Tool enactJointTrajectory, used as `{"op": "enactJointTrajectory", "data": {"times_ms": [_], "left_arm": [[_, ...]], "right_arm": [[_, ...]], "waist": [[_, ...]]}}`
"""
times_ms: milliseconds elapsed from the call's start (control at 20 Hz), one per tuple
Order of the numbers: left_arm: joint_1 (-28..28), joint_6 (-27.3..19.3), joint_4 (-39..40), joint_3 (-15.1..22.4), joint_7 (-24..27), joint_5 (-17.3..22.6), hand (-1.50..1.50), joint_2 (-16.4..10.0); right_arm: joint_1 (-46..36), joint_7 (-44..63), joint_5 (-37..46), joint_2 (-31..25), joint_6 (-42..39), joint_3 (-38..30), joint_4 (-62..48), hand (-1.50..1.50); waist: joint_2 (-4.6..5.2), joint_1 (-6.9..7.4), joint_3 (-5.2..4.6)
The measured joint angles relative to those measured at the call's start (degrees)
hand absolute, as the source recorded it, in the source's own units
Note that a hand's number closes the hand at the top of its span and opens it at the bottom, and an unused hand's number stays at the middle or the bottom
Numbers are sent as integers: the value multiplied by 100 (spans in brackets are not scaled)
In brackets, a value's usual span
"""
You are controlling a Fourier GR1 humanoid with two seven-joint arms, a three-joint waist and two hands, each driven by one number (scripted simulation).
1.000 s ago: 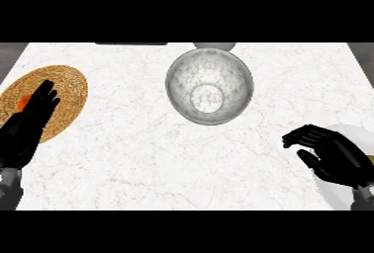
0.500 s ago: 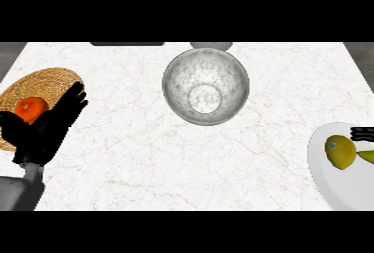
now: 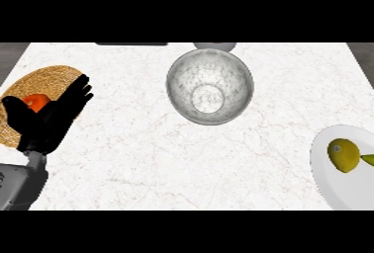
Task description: Pick the pear from the plate and place it in the bowl
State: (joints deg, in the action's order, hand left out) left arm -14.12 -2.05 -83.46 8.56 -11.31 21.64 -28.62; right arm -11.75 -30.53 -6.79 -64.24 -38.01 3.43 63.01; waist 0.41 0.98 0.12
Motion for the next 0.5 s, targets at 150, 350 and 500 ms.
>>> {"op": "enactJointTrajectory", "data": {"times_ms": [150, 350, 500], "left_arm": [[-6, 26, 3, 46, -25, -40, 0, 55], [-12, 36, 47, 18, 7, -93, 0, 107], [-35, 86, 91, -27, -10, -101, 0, 128]], "right_arm": [[-262, 164, 385, -305, -76, 299, 180, -150], [-487, 284, 832, -601, -198, 715, 486, -150], [-729, 466, 1059, -608, -302, 988, 677, -150]], "waist": [[-2, 47, -6], [-7, 44, -9], [-9, 45, -12]]}}
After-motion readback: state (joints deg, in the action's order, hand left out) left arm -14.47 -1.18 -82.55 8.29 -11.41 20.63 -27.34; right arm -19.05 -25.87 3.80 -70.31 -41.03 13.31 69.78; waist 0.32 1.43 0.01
